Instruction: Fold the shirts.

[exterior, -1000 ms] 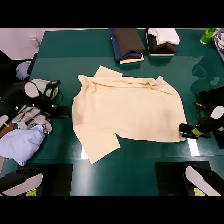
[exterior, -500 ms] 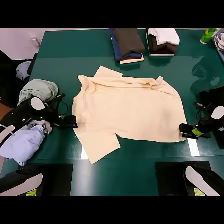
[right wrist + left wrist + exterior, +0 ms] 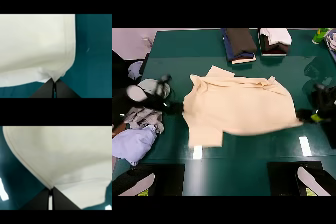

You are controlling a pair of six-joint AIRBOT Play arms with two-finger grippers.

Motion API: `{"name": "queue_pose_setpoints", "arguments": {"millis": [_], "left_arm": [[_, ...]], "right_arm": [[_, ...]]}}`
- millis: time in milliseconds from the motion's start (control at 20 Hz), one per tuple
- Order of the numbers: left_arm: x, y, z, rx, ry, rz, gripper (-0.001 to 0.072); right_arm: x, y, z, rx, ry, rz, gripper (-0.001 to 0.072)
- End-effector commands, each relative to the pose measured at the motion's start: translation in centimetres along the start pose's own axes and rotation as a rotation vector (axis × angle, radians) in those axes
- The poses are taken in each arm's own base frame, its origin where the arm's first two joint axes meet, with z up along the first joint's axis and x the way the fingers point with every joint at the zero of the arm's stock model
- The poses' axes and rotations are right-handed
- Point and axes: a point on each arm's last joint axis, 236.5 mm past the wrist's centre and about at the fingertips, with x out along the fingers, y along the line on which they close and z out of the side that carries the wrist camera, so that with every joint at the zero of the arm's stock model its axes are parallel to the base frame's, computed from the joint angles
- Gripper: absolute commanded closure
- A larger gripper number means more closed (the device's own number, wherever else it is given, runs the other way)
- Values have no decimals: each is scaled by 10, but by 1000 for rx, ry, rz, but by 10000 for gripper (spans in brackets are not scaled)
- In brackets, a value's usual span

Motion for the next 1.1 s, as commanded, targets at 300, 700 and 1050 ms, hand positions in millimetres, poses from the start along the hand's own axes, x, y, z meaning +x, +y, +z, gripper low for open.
{"name": "queue_pose_setpoints", "arguments": {"millis": [300,700,1050], "left_arm": [[-431,-111,118,327,-1048,141,682],[-521,-139,101,354,-1288,113,683],[-255,-50,163,213,-591,174,682]], "right_arm": [[-385,57,83,-167,-1058,66,690],[-483,41,58,-142,-1237,5,691],[-299,44,139,-148,-711,-28,692]]}}
